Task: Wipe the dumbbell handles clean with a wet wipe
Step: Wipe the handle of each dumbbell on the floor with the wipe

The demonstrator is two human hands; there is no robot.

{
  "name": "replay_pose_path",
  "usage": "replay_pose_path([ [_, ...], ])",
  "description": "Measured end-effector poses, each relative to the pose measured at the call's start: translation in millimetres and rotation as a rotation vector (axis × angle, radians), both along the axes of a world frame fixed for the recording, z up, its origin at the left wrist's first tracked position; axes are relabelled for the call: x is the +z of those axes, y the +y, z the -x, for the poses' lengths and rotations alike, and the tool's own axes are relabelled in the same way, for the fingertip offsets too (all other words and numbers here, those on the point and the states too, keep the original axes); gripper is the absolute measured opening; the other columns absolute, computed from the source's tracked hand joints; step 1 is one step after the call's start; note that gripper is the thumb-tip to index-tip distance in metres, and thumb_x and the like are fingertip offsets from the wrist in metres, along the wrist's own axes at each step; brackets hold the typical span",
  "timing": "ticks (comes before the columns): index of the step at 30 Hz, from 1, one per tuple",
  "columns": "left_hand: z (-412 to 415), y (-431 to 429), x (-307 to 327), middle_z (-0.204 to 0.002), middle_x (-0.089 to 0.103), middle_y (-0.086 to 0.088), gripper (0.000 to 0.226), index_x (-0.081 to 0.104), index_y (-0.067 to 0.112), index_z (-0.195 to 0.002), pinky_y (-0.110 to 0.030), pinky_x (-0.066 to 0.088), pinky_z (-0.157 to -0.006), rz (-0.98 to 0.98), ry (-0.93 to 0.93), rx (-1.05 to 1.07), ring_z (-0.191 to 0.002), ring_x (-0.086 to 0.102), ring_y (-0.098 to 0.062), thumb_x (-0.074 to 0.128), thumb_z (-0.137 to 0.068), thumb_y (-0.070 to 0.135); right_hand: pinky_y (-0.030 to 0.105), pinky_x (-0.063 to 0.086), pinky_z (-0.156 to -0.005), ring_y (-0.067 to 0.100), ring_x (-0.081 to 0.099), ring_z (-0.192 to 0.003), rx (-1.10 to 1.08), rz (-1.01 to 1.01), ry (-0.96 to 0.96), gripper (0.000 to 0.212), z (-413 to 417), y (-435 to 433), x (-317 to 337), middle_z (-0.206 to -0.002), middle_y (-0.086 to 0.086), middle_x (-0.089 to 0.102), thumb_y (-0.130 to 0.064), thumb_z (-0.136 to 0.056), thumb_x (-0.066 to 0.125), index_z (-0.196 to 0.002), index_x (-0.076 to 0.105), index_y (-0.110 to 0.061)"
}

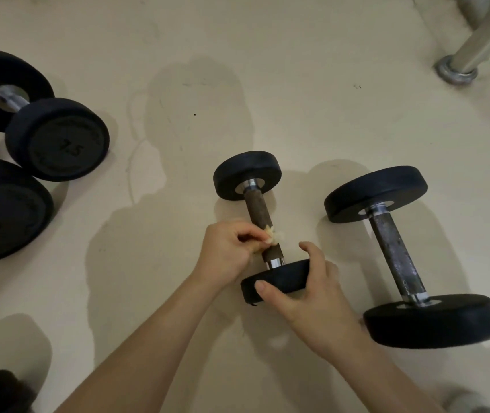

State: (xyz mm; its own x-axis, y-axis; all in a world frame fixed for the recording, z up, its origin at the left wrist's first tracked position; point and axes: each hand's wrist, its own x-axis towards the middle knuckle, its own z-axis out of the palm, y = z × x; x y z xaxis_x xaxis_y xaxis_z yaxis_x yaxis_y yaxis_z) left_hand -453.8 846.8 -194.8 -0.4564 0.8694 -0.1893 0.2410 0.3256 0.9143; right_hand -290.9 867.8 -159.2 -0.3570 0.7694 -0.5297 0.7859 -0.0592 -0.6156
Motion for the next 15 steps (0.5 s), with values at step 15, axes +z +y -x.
replay_pose_path([
  [15,-7,42,-2,-0.083,0.07,0.013,0.014,0.076,0.021,-0.083,-0.026,0.054,-0.084,-0.019,0.054,0.11,-0.083,0.065,-0.001,0.075,-0.077,0.009,0.026,0.044,-0.078,0.013,0.05,-0.098,0.074,-0.04,-0.051,0.075,-16,30,3,-0.122,-0.003,0.043,-0.059,-0.073,0.061,-0.137,0.028,-0.037],
])
